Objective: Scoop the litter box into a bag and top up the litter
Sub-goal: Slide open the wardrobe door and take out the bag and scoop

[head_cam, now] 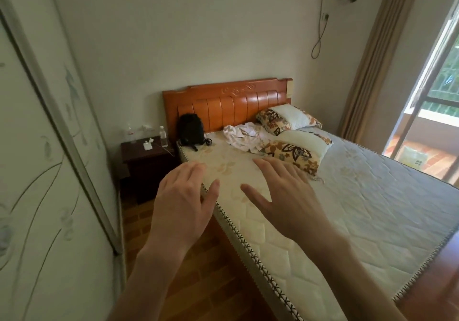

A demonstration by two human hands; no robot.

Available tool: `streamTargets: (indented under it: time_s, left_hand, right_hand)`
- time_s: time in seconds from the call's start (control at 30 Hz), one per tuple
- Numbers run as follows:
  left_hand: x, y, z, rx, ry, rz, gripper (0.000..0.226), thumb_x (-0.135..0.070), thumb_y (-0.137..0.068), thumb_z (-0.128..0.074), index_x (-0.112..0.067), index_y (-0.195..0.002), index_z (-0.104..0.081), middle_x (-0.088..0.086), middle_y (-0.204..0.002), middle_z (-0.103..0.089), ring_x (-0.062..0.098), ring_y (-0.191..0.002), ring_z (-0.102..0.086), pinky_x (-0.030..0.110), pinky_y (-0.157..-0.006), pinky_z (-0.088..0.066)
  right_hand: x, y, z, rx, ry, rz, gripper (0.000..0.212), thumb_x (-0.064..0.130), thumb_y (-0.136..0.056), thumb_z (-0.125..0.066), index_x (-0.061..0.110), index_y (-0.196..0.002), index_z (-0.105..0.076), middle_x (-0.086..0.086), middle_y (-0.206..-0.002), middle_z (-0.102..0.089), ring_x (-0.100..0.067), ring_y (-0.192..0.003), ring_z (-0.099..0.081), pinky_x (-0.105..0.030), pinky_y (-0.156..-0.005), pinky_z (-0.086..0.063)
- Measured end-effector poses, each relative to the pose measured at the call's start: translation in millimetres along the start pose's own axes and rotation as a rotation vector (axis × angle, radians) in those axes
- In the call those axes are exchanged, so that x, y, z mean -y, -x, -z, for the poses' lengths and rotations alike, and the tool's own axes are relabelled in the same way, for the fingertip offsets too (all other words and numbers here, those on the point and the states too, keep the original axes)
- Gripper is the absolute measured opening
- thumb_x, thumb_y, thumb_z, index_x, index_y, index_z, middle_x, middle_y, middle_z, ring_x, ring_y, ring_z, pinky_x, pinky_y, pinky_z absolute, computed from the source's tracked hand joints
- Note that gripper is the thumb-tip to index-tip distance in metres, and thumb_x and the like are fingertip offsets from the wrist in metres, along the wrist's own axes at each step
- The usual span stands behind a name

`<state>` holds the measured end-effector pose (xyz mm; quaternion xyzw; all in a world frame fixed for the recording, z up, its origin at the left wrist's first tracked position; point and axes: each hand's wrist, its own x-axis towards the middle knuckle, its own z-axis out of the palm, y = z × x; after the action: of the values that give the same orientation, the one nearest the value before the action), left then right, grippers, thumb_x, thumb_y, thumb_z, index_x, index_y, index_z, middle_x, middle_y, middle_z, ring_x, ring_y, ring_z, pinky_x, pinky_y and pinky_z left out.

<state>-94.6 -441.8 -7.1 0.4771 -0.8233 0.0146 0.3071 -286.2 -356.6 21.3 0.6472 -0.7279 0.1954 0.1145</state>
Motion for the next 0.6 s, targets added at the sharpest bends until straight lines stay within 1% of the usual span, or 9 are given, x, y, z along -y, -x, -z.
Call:
streamTargets:
  time_s: [0.13,0.3,0.5,0.6]
  left_hand:
    - [22,-35,-26,-0.012,-0.02,0.044,0.062,-0.062,-0.102,-0.028,-0.024,-0.146,-0.049,-0.001,-0.148,-0.055,0.017,-0.142,-0.045,0.041,-0.119,-0.037]
    - [44,-91,-62,-0.015,-0.097,0.105,0.065,-0.062,-0.102,-0.025,-0.022,-0.148,-0.049,0.0,-0.15,-0.054,0.016,-0.143,-0.044,0.043,-0.118,-0.039]
    - [71,-164,-105,-0.004,-0.186,0.2,0.059,-0.058,-0.103,-0.033,-0.023,-0.148,-0.049,-0.001,-0.152,-0.052,0.016,-0.145,-0.042,0.038,-0.121,-0.032]
    - [87,-197,-121,-0.039,-0.218,0.262,0.059,-0.058,-0.104,-0.033,-0.022,-0.148,-0.049,-0.001,-0.152,-0.052,0.016,-0.145,-0.042,0.037,-0.121,-0.031]
  right_hand:
    - [-15,-46,-36,0.031,-0.003,0.045,0.071,0.069,-0.1,-0.032,0.026,-0.157,-0.031,0.006,-0.159,-0.039,-0.016,-0.147,-0.034,-0.037,-0.122,-0.022]
    - [-38,-119,-83,0.054,-0.015,0.082,0.072,0.07,-0.1,-0.028,0.026,-0.157,-0.029,0.005,-0.16,-0.038,-0.016,-0.148,-0.032,-0.038,-0.124,-0.022]
    - [-63,-216,-133,0.101,-0.094,0.133,0.073,0.071,-0.099,-0.026,0.029,-0.158,-0.027,0.007,-0.161,-0.036,-0.015,-0.149,-0.03,-0.036,-0.123,-0.02]
    - [-72,-263,-155,0.121,-0.134,0.168,0.073,0.072,-0.098,-0.026,0.029,-0.157,-0.028,0.007,-0.159,-0.038,-0.015,-0.147,-0.033,-0.037,-0.122,-0.022]
